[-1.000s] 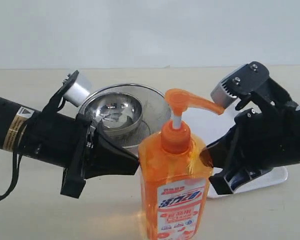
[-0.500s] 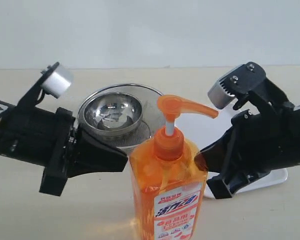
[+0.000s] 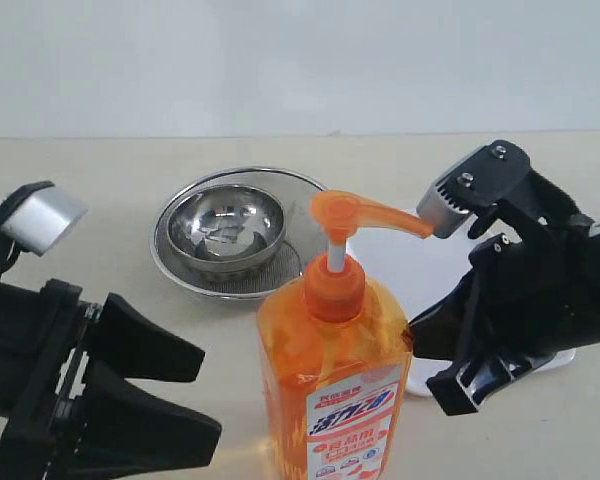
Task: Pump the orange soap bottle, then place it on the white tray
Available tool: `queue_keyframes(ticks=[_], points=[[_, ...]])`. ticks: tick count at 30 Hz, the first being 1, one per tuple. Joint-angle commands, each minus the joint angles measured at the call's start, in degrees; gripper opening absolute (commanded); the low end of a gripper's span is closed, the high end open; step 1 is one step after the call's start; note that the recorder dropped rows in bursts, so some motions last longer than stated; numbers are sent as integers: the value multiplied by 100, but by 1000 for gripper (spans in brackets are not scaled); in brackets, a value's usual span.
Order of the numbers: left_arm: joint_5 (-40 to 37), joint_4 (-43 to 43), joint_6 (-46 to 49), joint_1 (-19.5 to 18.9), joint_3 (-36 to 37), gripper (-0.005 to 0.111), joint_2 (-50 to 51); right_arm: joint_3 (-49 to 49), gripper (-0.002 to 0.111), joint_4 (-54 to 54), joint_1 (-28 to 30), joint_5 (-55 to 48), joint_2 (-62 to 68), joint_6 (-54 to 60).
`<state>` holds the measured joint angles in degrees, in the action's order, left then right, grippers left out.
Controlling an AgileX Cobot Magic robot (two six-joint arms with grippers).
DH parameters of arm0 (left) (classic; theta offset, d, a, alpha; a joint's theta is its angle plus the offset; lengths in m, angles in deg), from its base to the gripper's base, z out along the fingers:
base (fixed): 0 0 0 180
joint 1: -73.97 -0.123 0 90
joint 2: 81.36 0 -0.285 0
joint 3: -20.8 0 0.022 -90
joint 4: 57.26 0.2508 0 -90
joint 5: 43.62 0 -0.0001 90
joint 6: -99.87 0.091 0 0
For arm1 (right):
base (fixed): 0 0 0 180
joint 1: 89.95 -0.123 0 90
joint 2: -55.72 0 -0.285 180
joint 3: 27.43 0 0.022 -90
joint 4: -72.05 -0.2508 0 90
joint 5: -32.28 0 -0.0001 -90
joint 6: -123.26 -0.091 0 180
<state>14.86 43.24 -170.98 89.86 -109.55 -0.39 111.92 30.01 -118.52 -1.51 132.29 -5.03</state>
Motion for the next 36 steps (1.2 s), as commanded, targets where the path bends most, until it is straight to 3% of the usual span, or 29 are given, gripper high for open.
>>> queue_keyframes(ticks=[1,10,13,27,32,36], points=[[-196,-55,-20,-30,171,83,-37,25,0,102,-1,-50,-17,-90],[-424,-55,231,-30,381,84,-37,25,0,102,-1,-27,-17,-90],[-426,-443,646,45,492,84,-37,25,0,102,-1,-15,-17,-90],[-2299,-1001,2018,995,520,84,69,25,0,102,-1,103,-17,-39],[-2158,-2021,3152,1014,520,84,340,25,0,102,-1,109,-17,-39],[-1703,-2197,3438,1014,520,84,625,25,0,102,-1,142,-17,-39]])
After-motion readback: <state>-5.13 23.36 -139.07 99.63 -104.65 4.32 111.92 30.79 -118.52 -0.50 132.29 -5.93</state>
